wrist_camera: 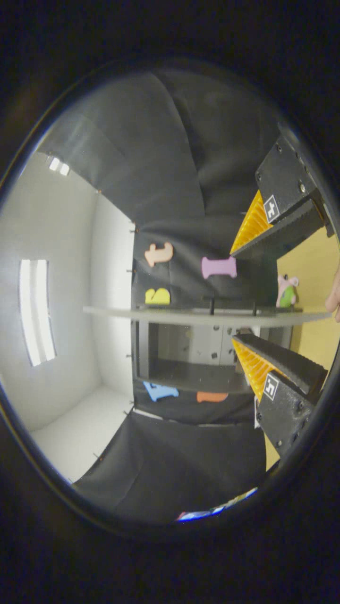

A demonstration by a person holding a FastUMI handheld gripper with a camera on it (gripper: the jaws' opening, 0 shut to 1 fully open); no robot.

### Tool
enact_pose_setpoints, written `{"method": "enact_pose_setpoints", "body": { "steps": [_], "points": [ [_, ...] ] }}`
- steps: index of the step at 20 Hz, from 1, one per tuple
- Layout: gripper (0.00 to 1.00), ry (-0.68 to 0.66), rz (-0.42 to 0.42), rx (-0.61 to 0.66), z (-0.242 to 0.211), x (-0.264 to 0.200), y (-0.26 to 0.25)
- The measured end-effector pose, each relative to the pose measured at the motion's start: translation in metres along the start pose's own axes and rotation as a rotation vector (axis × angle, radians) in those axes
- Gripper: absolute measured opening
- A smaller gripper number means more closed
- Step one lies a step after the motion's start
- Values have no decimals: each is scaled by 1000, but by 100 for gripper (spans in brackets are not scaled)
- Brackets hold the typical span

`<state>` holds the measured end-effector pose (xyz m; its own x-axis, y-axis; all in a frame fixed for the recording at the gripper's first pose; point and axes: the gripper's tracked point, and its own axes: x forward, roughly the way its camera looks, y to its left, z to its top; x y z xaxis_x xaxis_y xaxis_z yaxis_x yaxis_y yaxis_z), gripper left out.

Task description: Open the shoe cabinet door, grab the shoes and put them into the shoe cabinet, then close the shoe cabinet door.

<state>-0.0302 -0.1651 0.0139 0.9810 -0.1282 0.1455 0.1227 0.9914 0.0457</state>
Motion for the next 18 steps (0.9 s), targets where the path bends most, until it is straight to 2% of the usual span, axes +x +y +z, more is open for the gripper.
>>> {"method": "enact_pose_setpoints", "body": {
  "steps": [1, 3, 7, 11, 14, 16, 17, 18],
  "points": [
    [100, 23, -38, 16, -11, 6, -16],
    [100, 81, -51, 41, -37, 21, -28],
    [100, 230, 15, 98, -92, 56, -31],
    [100, 318, 91, 134, -132, 75, -16],
    [100, 330, 52, 14, -151, 92, -7],
    [100, 350, 78, -76, -167, 94, 19],
    [100, 336, 51, -127, -169, 95, 22],
    [94, 321, 39, -155, -164, 95, 24]
  ]
}}
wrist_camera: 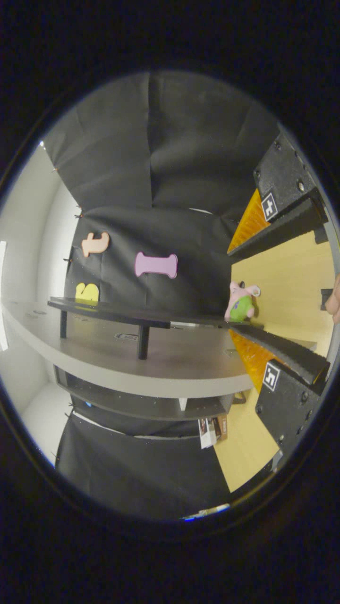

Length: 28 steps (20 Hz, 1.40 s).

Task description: Open the shoe cabinet door, grab the shoes and put them into the shoe cabinet, then close the shoe cabinet door.

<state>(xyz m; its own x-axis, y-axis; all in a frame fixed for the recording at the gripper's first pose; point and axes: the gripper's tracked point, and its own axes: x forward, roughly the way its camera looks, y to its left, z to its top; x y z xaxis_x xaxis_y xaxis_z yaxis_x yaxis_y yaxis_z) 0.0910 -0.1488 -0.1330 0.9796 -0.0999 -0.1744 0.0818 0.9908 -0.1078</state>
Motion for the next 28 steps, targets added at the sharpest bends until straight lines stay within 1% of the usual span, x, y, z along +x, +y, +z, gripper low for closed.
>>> {"method": "enact_pose_setpoints", "body": {
  "steps": [3, 4, 8, 10, 14, 16, 18, 21, 22, 26, 28],
  "points": [
    [92, 4, 10, 41, -3, 3, 9],
    [89, 8, 24, 57, -4, 3, 14],
    [89, 15, 73, 117, -5, 5, 34],
    [88, 14, 78, 121, -5, 5, 42],
    [88, -14, 56, 99, 0, 1, 55],
    [87, -25, 60, 86, 3, 1, 67],
    [87, -27, 92, 88, 5, 6, 87],
    [87, -27, 161, 131, 7, 14, 120],
    [87, -21, 169, 140, 6, 16, 127],
    [87, -26, 141, 125, 9, 27, 141],
    [87, -26, 139, 150, 9, 30, 151]
  ]
}}
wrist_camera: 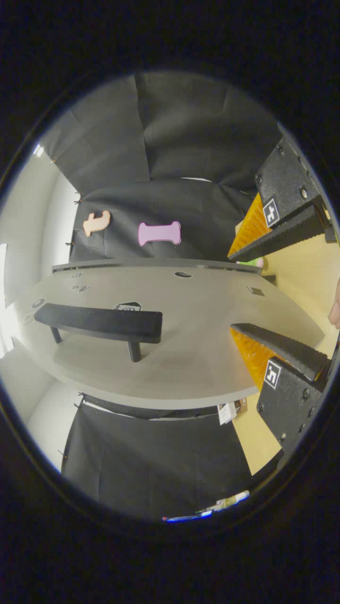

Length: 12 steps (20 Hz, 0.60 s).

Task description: Open the shoe cabinet door, grab the shoes and put them into the shoe cabinet, then close the shoe cabinet door.

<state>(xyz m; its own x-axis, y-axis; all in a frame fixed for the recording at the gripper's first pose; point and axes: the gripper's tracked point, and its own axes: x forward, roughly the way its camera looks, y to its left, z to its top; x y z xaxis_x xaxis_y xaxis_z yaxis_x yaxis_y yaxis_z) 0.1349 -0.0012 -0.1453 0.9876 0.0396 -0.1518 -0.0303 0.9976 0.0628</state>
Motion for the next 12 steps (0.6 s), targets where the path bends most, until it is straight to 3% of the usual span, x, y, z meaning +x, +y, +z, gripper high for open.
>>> {"method": "enact_pose_setpoints", "body": {
  "steps": [12],
  "points": [
    [87, 35, 99, 29, -8, 35, 68]
  ]
}}
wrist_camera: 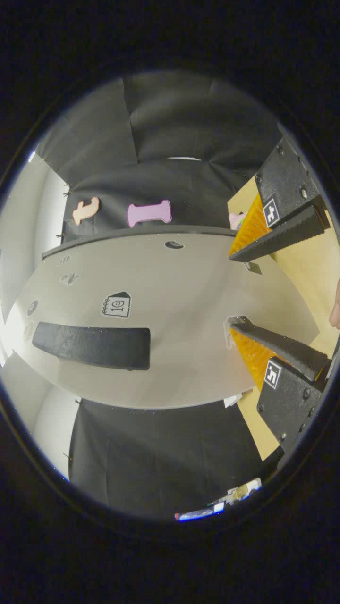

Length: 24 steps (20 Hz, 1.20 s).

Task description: Open the shoe cabinet door, grab the shoes and put them into the shoe cabinet, then close the shoe cabinet door.

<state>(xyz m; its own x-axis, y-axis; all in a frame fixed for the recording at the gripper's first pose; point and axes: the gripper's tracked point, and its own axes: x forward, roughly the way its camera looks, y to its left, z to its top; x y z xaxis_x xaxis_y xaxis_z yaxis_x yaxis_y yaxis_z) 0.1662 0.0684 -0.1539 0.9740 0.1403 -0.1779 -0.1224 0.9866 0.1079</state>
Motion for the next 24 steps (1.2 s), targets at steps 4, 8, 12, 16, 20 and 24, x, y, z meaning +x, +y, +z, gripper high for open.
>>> {"method": "enact_pose_setpoints", "body": {
  "steps": [4, 8, 12, 16, 20, 24],
  "points": [
    [87, 22, 123, 12, -3, 36, 52],
    [90, 47, 186, 37, -5, 41, 85],
    [90, 35, 165, -17, -7, 29, 95],
    [90, -5, 145, -51, 4, 7, 101],
    [92, -32, 112, -47, 13, -27, 97],
    [94, -87, 88, -91, 26, -64, 98]
  ]
}}
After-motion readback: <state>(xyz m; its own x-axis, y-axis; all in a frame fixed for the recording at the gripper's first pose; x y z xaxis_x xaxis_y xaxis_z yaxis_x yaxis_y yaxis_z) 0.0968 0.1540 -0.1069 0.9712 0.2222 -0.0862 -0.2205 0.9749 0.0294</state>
